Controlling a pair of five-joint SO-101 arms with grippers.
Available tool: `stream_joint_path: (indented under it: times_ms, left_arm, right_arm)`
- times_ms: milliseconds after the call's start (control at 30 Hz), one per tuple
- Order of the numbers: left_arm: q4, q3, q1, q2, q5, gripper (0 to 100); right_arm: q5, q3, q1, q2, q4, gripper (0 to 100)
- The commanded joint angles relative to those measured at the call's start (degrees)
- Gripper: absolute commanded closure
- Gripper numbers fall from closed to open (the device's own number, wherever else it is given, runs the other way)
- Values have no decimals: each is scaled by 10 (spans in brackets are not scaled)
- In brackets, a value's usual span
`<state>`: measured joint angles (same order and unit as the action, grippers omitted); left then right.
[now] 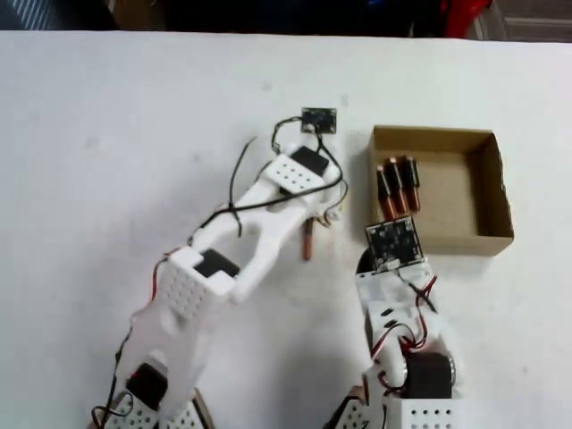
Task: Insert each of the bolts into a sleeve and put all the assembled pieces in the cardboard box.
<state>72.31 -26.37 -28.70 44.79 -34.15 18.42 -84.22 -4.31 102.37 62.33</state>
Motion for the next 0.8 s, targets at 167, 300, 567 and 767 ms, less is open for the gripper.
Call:
stream_joint_path:
  times_ms: [167, 300, 567, 767]
  left_arm:
    - [153, -82, 0, -45, 193, 978]
    - [221, -139, 7, -65, 209, 978]
    - [295, -258, 65, -125, 213, 979]
    - [297, -233, 79, -200, 240, 979]
  right_arm:
    - [-6, 4, -5, 7, -26, 982]
    - [-3, -26, -36, 7, -65, 982]
    - [-3, -35, -52, 7, -91, 982]
    - [-3, -34, -125, 7, -97, 982]
